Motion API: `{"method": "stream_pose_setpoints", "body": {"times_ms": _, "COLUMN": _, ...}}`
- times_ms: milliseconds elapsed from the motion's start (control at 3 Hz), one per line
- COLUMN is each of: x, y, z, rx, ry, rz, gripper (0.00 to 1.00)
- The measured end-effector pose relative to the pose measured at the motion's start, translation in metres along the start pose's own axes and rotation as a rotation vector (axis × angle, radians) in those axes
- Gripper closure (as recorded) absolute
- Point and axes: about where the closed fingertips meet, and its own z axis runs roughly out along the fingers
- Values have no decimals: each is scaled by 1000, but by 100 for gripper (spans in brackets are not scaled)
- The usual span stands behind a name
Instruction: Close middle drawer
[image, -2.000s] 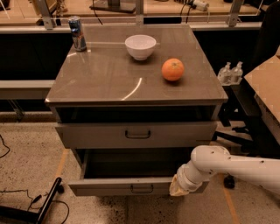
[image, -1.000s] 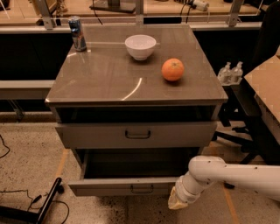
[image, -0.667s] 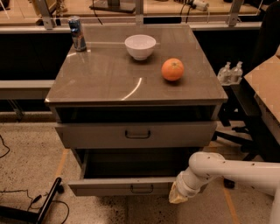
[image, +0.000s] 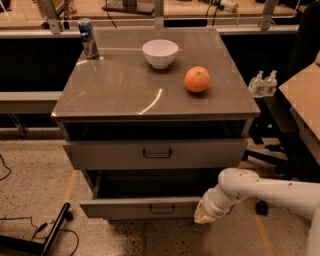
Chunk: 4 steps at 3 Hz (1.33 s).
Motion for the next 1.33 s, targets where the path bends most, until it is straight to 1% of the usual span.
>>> {"method": "stream_pose_setpoints", "body": {"times_ms": 333, "x": 4, "y": -20, "z": -8, "rx": 42, "ry": -7, "rz": 10, "gripper": 100}}
{"method": "stream_pose_setpoints", "body": {"times_ms": 1000, "x": 0, "y": -56, "z": -12, "rx": 82, "ry": -30, "rz": 14, "gripper": 100}}
{"method": "stream_pose_setpoints", "body": {"times_ms": 1333, "x": -5, "y": -87, "z": -13, "rx": 115, "ry": -34, "rz": 7, "gripper": 100}}
